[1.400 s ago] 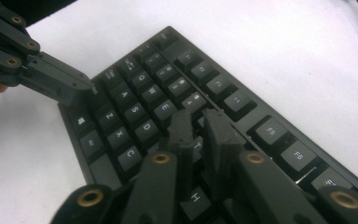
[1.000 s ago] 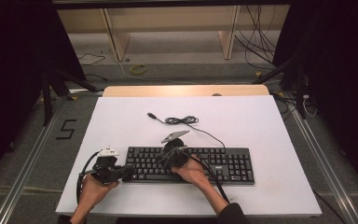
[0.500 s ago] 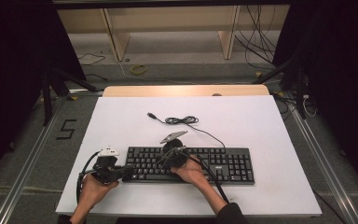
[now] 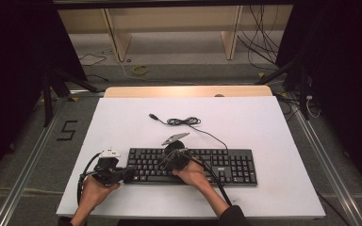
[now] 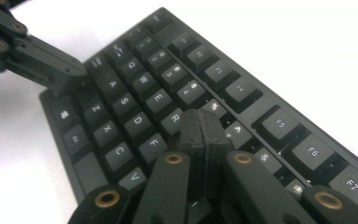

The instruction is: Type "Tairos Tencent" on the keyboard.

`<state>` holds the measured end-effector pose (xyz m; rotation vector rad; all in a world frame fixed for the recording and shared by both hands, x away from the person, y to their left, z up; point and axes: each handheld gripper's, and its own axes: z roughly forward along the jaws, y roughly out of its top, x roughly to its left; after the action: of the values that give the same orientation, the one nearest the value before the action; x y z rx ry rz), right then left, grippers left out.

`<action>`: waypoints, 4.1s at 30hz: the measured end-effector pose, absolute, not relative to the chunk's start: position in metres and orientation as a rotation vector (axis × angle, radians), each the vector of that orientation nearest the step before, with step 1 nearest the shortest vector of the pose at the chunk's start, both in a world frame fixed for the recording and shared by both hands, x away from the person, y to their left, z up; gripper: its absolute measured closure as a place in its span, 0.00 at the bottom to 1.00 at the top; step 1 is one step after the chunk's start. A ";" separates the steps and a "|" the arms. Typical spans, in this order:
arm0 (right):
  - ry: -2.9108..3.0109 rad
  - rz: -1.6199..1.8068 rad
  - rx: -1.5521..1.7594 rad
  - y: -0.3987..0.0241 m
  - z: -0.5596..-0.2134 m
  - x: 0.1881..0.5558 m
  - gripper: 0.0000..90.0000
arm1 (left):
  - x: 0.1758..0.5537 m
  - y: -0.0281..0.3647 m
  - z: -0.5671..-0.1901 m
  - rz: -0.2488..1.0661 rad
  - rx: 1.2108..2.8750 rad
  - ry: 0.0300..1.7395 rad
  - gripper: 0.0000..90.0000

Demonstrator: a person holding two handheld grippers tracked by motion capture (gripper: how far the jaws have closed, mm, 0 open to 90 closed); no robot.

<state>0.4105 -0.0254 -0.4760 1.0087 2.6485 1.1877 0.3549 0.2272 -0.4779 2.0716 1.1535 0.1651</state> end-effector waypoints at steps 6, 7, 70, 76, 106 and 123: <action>2.620 1.230 0.995 -0.030 -0.469 0.406 0.95 | 0.353 0.227 -0.472 0.166 2.024 1.134 0.90; 2.617 1.239 0.991 -0.031 -0.468 0.406 0.94 | 0.353 0.226 -0.471 0.166 2.015 1.133 0.88; 2.521 1.467 1.000 -0.096 -0.445 0.371 0.35 | 0.392 0.191 -0.459 0.162 2.057 1.085 0.68; 2.521 1.454 0.998 -0.099 -0.444 0.369 0.35 | 0.396 0.181 -0.462 0.158 2.101 1.077 0.83; 2.516 1.454 1.002 -0.106 -0.444 0.365 0.35 | 0.403 0.168 -0.470 0.158 2.182 1.072 0.99; 2.515 1.448 1.008 -0.104 -0.445 0.367 0.35 | 0.394 0.174 -0.455 0.103 2.121 1.048 0.83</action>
<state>0.3666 -0.1037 -0.4453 1.0077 2.5154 1.4480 0.3945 0.1736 -0.4547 2.1207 1.0484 0.1029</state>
